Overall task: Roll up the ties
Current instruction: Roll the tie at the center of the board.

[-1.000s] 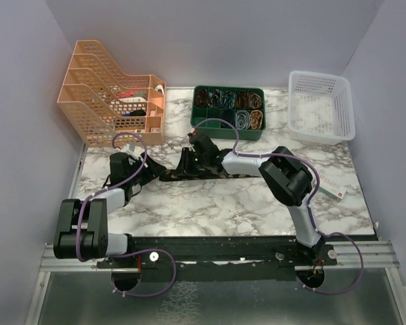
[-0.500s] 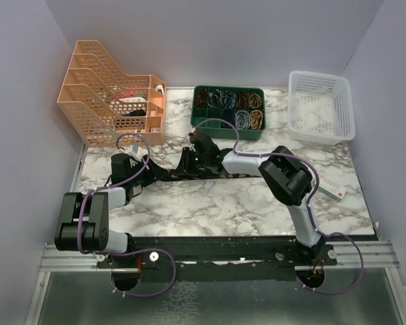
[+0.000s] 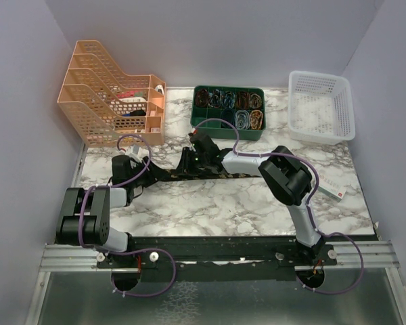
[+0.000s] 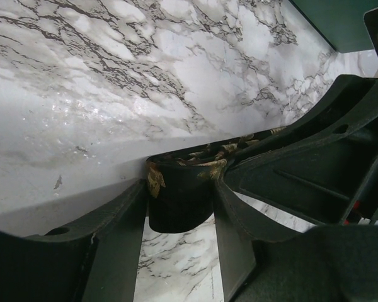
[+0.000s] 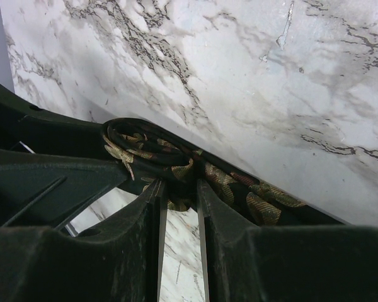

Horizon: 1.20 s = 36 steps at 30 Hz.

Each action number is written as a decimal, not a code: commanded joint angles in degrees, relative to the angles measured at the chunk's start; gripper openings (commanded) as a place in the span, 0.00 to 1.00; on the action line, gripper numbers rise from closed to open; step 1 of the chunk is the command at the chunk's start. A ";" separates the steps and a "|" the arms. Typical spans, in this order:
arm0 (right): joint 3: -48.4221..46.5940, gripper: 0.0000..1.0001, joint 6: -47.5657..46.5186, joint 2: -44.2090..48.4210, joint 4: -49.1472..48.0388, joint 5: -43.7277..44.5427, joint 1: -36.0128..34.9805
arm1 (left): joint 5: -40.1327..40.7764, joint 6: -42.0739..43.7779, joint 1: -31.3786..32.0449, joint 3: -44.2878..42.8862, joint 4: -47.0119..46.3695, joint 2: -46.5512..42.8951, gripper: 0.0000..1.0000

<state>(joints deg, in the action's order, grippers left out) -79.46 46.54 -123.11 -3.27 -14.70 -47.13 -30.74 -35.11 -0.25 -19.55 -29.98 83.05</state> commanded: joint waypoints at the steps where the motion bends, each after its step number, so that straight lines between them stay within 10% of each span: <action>1: -0.61 0.30 -0.06 -2.31 2.57 0.52 0.37 | -2.98 -0.72 0.16 1.49 -3.51 0.76 0.49; 13: -0.70 0.31 -0.13 -2.57 2.56 -0.08 0.43 | -3.32 -2.30 0.16 2.61 -6.06 2.76 0.46; 27: -0.57 0.31 -0.79 -1.60 2.40 -1.40 0.42 | -0.86 -3.82 2.43 2.01 -6.17 -0.13 0.01; 36: -0.47 0.38 -2.74 2.33 3.11 0.80 0.40 | 8.78 2.13 5.05 -1.92 8.63 -6.86 0.00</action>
<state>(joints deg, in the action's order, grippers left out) -79.55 46.15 -123.02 -3.27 -15.97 -46.89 -27.44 -37.19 3.60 -18.41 -30.55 79.59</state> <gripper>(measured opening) 0.366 0.180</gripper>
